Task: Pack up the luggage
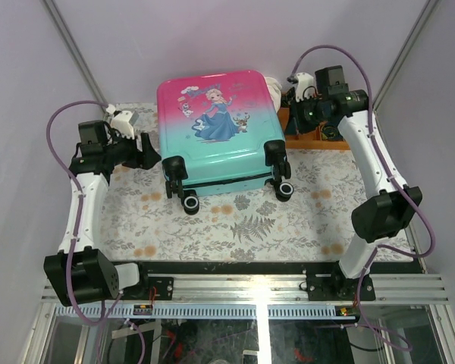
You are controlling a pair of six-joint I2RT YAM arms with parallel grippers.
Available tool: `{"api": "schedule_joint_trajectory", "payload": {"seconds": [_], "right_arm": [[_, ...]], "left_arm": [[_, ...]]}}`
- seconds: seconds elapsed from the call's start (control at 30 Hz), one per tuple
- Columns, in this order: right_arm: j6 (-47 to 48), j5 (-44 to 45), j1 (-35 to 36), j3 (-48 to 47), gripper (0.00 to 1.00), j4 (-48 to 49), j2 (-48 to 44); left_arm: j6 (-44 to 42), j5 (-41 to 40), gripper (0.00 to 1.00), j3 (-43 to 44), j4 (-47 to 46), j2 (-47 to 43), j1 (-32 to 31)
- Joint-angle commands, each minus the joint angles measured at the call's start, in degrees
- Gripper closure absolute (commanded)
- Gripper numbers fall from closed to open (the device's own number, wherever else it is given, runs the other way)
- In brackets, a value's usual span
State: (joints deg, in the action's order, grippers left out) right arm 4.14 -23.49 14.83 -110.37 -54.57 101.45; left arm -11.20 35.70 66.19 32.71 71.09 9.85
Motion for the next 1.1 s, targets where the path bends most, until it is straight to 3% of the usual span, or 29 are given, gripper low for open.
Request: {"api": "schedule_joint_trajectory", "payload": {"seconds": [0.0,0.07,0.1,0.2,0.23,0.4,0.7,0.9,1.0,1.07], "right_arm": [[-0.4,-3.8,-1.7,-2.9,1.00,1.4,0.2],[0.9,-5.5,-1.9,-2.9,0.92,-1.0,1.0],[1.4,-6.5,-1.9,-2.7,0.78,-2.6,0.9],[-0.9,-8.4,-1.5,1.9,0.13,-3.1,-3.6],[-2.1,-6.9,-0.9,5.1,0.01,-1.2,-6.5],[-0.5,8.2,6.5,18.6,0.00,5.7,-15.9],[-8.8,28.6,14.2,29.8,0.00,12.5,-17.8],[-12.9,30.5,16.9,33.6,0.01,19.0,-17.3],[-14.0,30.9,17.1,33.1,0.12,20.1,-15.3],[-14.5,31.8,17.1,32.2,0.28,19.5,-14.4]], "left_arm": [[-3.7,2.7,0.27,-0.1,-3.2,0.9,1.1],[-5.9,3.4,0.24,-0.3,-1.1,1.4,1.2],[-7.0,4.1,0.22,-0.2,0.1,1.1,1.2],[-8.7,3.8,0.17,-1.8,1.9,-2.8,1.2],[-8.4,3.4,0.16,-3.0,1.5,-4.5,1.2],[-6.5,1.9,0.14,-7.6,0.8,-10.7,1.1],[-3.3,0.1,0.13,-8.6,-0.3,-14.7,1.1],[-1.7,-0.4,0.13,-9.8,-2.4,-15.1,1.1],[-1.7,-1.8,0.12,-9.8,-2.6,-13.9,1.1],[-1.3,-2.0,0.12,-9.0,-2.3,-12.5,1.1]]}}
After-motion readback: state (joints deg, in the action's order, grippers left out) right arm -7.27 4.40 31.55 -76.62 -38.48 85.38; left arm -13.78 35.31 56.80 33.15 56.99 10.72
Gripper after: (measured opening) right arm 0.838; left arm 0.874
